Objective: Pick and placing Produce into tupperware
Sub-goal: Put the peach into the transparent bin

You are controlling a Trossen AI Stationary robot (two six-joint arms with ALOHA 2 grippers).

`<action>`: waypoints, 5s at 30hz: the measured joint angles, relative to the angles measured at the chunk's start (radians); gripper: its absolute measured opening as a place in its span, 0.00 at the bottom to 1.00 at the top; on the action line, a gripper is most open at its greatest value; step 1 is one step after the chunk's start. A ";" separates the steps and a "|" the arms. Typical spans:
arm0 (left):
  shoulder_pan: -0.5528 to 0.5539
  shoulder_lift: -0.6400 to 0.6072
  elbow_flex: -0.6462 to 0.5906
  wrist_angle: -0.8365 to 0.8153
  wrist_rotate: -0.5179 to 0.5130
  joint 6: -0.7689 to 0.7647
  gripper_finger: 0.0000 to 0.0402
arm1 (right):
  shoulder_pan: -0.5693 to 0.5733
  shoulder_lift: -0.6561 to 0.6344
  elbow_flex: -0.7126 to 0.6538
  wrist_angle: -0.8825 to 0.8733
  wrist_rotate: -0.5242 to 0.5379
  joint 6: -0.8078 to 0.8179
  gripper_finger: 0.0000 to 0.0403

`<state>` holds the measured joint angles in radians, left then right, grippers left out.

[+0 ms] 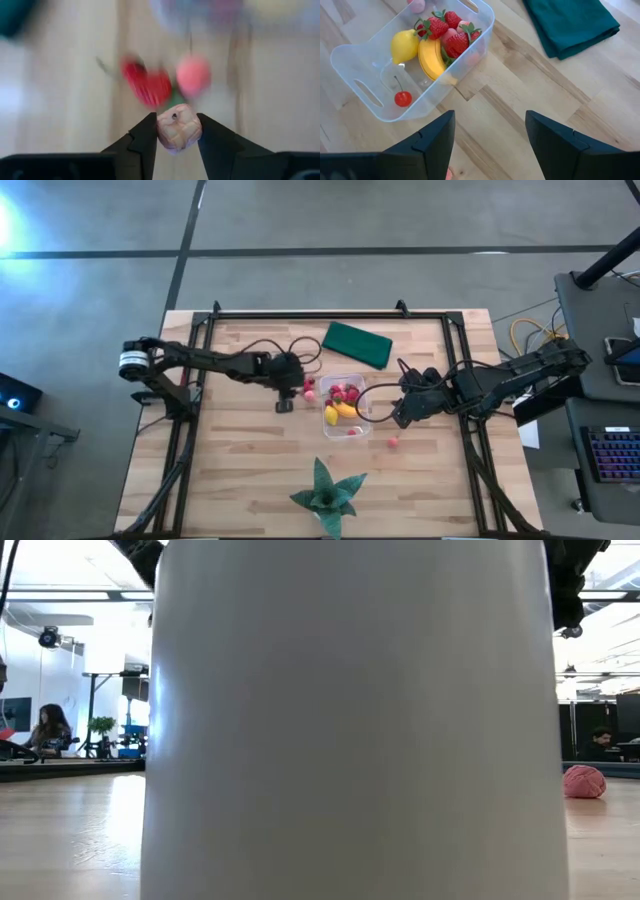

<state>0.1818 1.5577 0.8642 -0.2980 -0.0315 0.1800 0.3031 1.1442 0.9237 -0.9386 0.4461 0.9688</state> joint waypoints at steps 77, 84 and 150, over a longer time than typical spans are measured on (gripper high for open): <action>-0.148 -0.001 0.204 -0.241 0.105 -0.511 0.64 | 0.284 0.347 -0.221 0.452 -0.157 -0.247 0.40; -0.149 -0.001 0.165 -0.242 0.105 -0.511 0.64 | 0.281 0.350 -0.234 0.464 -0.122 -0.221 0.41; -0.151 -0.001 0.144 -0.230 0.105 -0.423 0.64 | -0.154 0.139 -0.173 0.732 -0.392 -0.514 0.31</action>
<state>0.0307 1.5570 1.0080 -0.5281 0.0736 -0.2427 0.1489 1.2832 0.7509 -0.2061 0.0545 0.4548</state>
